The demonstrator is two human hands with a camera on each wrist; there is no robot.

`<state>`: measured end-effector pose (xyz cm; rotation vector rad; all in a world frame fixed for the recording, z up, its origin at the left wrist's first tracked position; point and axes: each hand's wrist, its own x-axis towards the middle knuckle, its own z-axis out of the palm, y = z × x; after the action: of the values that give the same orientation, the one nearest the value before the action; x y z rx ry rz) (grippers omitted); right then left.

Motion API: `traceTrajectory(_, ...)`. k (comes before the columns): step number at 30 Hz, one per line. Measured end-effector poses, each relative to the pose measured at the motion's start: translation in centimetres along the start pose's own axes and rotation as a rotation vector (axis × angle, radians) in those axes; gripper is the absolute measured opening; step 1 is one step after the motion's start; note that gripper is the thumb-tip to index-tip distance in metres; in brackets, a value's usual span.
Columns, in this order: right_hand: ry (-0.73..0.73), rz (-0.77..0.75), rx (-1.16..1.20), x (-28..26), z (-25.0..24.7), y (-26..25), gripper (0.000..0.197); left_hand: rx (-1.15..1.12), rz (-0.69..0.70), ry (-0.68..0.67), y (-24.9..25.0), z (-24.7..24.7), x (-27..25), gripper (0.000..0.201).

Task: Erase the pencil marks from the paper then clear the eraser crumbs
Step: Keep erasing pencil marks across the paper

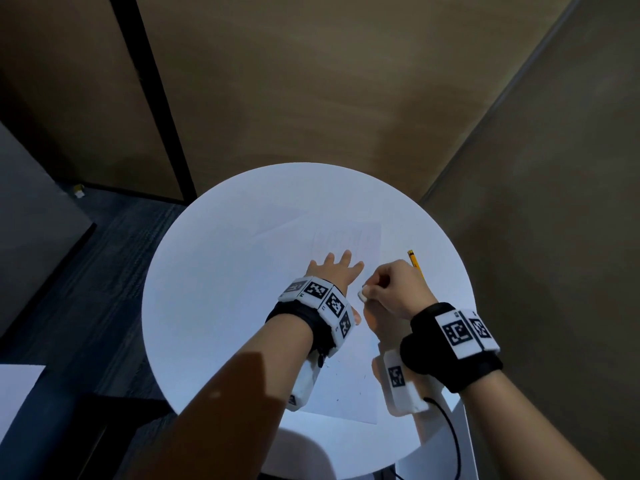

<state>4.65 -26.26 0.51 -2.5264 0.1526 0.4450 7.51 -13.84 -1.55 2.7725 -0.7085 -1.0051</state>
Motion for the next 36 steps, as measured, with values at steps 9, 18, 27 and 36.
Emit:
traceTrajectory(9, 0.045, -0.012, 0.003, 0.5, 0.2, 0.2, 0.008, -0.012, 0.008, 0.015, -0.1, 0.1, 0.0, 0.102)
traceTrajectory(18, 0.076, 0.247, 0.979, -0.7, -1.9, 2.4, 0.016, -0.043, 0.024, 0.019, -0.4, 0.3, 0.1, 0.104)
traceTrajectory(27, 0.029, 0.067, 0.374, 0.6, -0.4, 2.2, 0.015, -0.041, 0.018, 0.021, -0.3, 0.2, -0.2, 0.103)
traceTrajectory(36, -0.085, 0.01, -0.079, 1.0, -1.1, 0.8, 0.011, -0.026, 0.008, 0.015, -0.3, 0.2, -0.2, 0.103)
